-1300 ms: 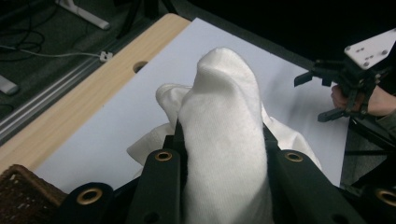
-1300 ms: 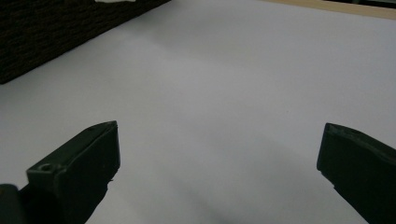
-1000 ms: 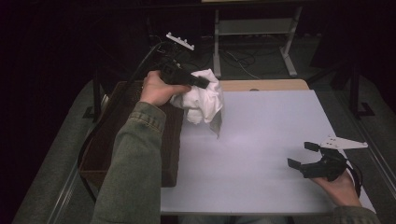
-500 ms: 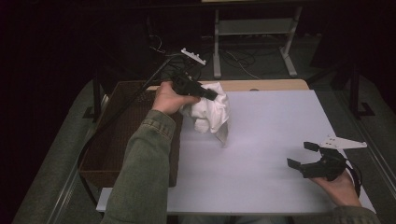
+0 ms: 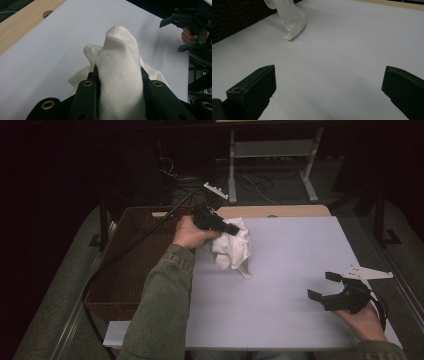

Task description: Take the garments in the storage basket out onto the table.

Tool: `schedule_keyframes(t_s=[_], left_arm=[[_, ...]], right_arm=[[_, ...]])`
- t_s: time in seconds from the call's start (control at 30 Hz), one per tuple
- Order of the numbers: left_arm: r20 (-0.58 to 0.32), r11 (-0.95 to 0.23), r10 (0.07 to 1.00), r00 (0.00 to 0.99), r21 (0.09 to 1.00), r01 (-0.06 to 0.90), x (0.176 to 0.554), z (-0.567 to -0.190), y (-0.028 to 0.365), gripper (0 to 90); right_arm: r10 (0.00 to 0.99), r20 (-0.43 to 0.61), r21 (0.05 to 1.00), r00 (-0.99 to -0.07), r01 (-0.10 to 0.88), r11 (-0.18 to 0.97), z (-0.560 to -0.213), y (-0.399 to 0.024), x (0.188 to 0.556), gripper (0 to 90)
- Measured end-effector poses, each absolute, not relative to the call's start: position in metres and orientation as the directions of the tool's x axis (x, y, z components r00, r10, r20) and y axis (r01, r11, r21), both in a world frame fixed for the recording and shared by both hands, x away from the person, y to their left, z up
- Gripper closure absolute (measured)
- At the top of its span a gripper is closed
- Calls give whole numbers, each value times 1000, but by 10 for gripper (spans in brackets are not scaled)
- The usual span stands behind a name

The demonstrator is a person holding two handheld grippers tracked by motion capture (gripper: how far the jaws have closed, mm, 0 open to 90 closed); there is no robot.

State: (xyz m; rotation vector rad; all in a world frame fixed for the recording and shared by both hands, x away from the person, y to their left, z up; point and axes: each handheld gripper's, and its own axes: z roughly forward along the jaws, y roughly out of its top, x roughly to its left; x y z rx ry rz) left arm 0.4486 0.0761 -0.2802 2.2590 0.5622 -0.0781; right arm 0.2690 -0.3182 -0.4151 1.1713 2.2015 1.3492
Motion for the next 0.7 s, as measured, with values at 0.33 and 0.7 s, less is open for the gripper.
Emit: schedule_keyframes(t_s=[0.33,0.7], left_arm=[[-251,-586,364,897,687,430,452,-300,66,695],[-241,-601,371,897,674,430,453,-331,54,687]], right_arm=[[770,150,845,-620,484,226,-415,-318,269,0],[769,148,843,-622,486,231,-415,-317,269,0]])
